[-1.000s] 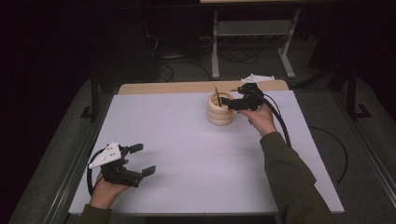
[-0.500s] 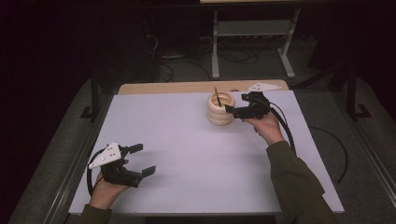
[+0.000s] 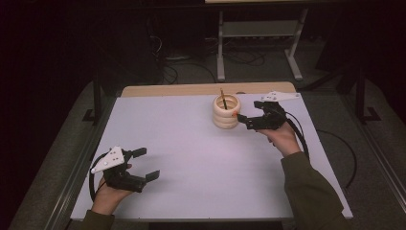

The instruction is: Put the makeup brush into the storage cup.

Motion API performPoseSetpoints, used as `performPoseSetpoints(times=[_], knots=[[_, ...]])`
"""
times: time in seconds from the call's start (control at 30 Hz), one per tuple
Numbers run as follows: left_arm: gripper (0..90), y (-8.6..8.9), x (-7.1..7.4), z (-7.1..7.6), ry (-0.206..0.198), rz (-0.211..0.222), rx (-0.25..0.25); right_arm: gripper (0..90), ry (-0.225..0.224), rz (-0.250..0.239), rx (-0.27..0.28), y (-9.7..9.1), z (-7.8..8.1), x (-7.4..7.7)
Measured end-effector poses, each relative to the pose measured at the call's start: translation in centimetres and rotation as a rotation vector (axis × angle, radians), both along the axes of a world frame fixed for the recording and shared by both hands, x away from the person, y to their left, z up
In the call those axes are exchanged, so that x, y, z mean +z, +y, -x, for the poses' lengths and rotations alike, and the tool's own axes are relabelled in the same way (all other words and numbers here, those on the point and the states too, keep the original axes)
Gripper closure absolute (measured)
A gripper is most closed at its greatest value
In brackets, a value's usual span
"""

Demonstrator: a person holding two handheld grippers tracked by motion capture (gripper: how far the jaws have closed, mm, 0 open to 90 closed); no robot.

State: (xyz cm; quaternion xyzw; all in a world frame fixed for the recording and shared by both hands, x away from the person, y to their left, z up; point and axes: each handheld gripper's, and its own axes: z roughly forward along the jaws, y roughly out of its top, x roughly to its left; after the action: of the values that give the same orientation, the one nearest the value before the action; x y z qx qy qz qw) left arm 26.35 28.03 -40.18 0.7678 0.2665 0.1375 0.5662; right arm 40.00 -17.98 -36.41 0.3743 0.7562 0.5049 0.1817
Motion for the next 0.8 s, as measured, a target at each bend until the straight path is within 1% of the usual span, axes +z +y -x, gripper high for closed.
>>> performPoseSetpoints(times=[0.03, 0.13, 0.2, 0.27, 0.43, 0.47, 0.5, 0.53, 0.63, 0.8], knots=[[4.0, 0.0, 0.0, 0.0, -0.001, 0.000, 0.000, 7.4, 0.004, 0.006, 0.000, -0.1, 0.2, -0.1], [4.0, 0.0, 0.0, 0.0, -0.001, -0.003, 0.000, 6.3, 0.004, 0.003, -0.002, -0.5, 0.7, -0.2], [4.1, 0.1, 0.0, 0.0, -0.003, -0.015, -0.004, 5.9, 0.001, 0.000, -0.001, -0.7, 1.0, -0.3], [4.1, 0.1, 0.0, 0.0, -0.002, -0.012, -0.001, 4.2, 0.006, 0.002, -0.004, -0.9, 1.5, -0.4], [4.1, 0.1, -0.1, -0.1, -0.006, -0.013, -0.002, 3.6, -0.007, -0.007, -0.003, -1.4, 2.4, -0.6], [4.1, 0.2, 0.0, 0.0, -0.002, -0.018, 0.000, 2.7, -0.004, -0.001, -0.003, -1.5, 2.5, -0.5], [4.1, 0.1, -0.1, 0.0, 0.000, -0.014, 0.002, 2.2, 0.004, -0.001, -0.004, -1.6, 2.7, -0.5], [4.0, 0.1, -0.1, 0.0, 0.003, -0.013, 0.003, 2.2, -0.001, 0.002, -0.002, -1.7, 2.9, -0.5], [4.1, 0.1, -0.1, 0.0, 0.005, -0.011, 0.003, 2.2, 0.002, -0.011, -0.003, -2.1, 3.4, -0.5], [4.0, 0.1, -0.1, 0.0, 0.005, -0.013, 0.003, 2.2, -0.003, -0.008, 0.001, -2.5, 4.3, -0.5]])
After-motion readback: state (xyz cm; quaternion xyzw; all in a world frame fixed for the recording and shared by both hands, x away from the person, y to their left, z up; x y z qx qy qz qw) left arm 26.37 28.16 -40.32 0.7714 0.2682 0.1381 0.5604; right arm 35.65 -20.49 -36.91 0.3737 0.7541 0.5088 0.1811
